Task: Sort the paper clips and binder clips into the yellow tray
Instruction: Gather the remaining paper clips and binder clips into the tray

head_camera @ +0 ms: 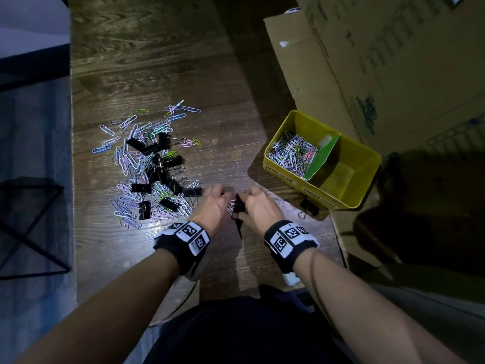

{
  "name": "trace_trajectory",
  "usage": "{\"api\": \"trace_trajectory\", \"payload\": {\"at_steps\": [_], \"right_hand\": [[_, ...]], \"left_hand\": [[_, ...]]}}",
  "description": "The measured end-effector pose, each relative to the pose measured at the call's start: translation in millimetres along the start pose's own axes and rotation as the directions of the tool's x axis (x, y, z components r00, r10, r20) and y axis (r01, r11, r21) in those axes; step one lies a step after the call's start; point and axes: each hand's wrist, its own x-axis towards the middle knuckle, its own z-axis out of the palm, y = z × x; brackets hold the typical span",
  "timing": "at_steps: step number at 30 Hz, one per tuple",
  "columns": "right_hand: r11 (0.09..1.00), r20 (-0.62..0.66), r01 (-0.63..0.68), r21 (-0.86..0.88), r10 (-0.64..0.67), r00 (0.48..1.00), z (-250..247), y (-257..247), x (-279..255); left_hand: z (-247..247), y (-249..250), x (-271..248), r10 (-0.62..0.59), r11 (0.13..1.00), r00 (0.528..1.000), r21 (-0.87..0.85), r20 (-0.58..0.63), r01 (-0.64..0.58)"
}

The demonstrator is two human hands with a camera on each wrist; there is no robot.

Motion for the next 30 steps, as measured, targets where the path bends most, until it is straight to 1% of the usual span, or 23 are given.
{"api": "trace_trajectory", "payload": {"at_steps": [2,3,6,8,11,13,15,18,20,26,28,30], "right_hand": [[0.999,0.029,0.002,-0.049,0.0,1.0,1,-1,-3],[0.996,0.031,-0.008,-0.086,0.01,0.999,2,-2,-4],[0.986,0.017,0.012,-0.166,-0.009,1.0,8,-5,-2],[0.988,0.008,0.007,-0.153,-0.006,1.0,8,-7,0],[0.992,0.041,-0.005,-0.13,0.01,0.999,7,-7,-2],[0.991,0.067,0.036,-0.131,-0.027,0.997,5,-8,-5],[0.98,0.076,0.079,-0.183,-0.066,0.995,2,-10,-9],[0.958,0.092,0.112,-0.264,-0.091,0.992,1,-12,-10],[0.943,0.113,0.132,-0.305,-0.102,0.988,0,-13,-9],[0.9,0.117,0.192,-0.391,-0.158,0.98,5,-13,-11],[0.889,0.105,0.2,-0.412,-0.172,0.98,8,-12,-11],[0.903,0.083,0.189,-0.385,-0.17,0.982,9,-11,-11]], "left_hand": [[-2,-6,-3,-0.015,0.999,0.997,-0.03,-0.077,0.013],[-4,-7,-4,-0.03,0.999,0.996,-0.013,-0.088,0.029],[-6,0,-5,-0.077,0.991,0.997,0.108,0.023,0.074],[-6,7,-3,-0.079,0.983,0.995,0.17,0.061,0.068],[-5,18,-4,-0.062,0.967,0.993,0.254,0.103,0.034],[-5,21,-6,-0.032,0.956,0.992,0.295,0.126,-0.007],[-5,18,-8,0.003,0.958,0.987,0.281,0.158,-0.048],[-6,9,-6,0.042,0.964,0.969,0.246,0.243,-0.103],[-7,6,-4,0.044,0.96,0.958,0.252,0.284,-0.119],[-10,12,-1,0.051,0.951,0.957,0.279,0.286,-0.134],[-7,10,-1,0.056,0.945,0.964,0.297,0.261,-0.135],[-5,9,-4,0.061,0.942,0.971,0.308,0.232,-0.133]]}}
